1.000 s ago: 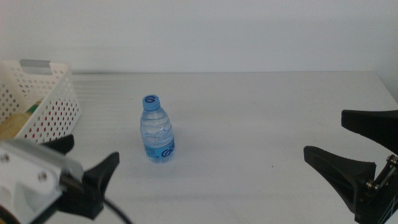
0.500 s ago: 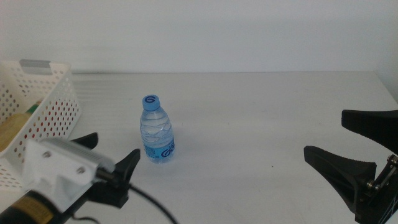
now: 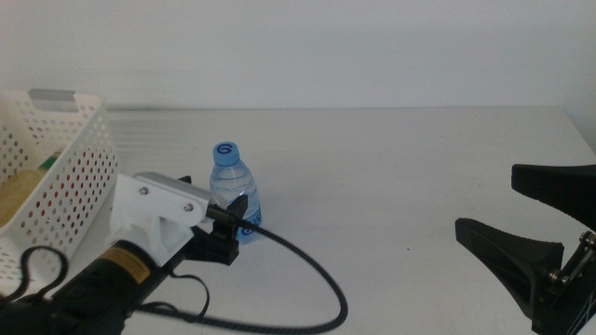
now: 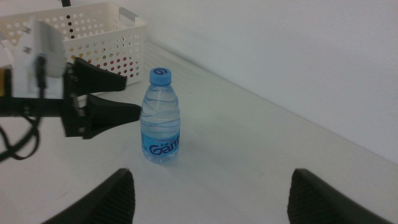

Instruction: Use arms to grab the bottles and put them into the dustbin to the left of the table.

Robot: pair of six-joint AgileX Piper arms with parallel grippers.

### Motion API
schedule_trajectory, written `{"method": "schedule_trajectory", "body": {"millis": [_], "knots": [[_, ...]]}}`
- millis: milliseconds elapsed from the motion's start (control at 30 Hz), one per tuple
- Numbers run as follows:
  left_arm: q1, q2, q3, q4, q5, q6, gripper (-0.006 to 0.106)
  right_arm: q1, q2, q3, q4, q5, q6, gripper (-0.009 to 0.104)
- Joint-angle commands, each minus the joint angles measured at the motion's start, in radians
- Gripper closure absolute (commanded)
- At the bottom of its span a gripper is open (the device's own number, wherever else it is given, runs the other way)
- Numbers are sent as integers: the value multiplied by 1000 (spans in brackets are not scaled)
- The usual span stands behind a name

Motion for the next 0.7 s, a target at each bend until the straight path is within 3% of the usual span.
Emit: {"method": "schedule_trajectory", "body": {"millis": [0,667], "knots": [[5,12,-49,-1,-101,-25,10,-5,-1,-27,-10,-75,-4,31],[31,215,-233,-30,-102,-17,10,-5,-1,-27,-10,-75,-4,31]]}}
